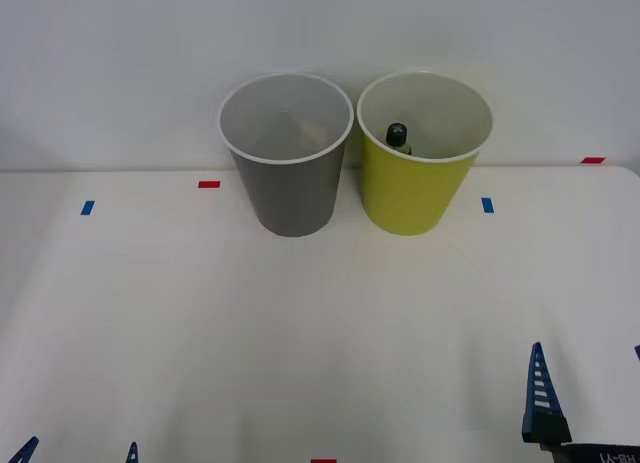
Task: Put cans in the gray bin and PET bottles in the light green bin.
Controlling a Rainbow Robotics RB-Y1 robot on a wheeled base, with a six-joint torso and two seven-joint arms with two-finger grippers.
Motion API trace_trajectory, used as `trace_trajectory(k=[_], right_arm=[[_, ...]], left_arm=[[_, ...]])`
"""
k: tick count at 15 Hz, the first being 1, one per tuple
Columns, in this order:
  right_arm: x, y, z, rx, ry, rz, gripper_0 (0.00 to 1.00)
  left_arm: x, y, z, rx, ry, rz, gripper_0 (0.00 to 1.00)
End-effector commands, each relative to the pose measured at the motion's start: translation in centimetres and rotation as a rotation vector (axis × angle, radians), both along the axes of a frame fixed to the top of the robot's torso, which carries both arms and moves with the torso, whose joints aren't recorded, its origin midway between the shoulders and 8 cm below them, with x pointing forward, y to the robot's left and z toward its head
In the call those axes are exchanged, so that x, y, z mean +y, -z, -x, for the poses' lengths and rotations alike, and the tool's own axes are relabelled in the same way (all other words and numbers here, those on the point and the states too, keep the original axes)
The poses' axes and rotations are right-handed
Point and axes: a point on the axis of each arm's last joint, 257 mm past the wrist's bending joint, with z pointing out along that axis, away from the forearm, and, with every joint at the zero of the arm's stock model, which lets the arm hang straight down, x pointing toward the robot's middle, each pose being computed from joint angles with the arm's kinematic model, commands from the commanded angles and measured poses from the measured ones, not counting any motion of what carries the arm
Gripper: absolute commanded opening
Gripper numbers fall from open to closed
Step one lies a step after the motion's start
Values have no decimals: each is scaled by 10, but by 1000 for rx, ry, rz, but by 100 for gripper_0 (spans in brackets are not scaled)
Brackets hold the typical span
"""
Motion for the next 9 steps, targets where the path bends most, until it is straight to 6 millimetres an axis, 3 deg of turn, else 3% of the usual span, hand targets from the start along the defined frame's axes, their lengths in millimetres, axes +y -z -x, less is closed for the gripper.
trace_trajectory(k=[1,5,9], right_arm=[[0,32,28,74,-12,-41,100],[-4,55,62,173,8,-94,100],[3,65,75,210,0,-143,100]], left_arm=[[0,0,0,0,0,0,100],[0,0,0,0,0,0,100],[0,0,0,0,0,0,100]])
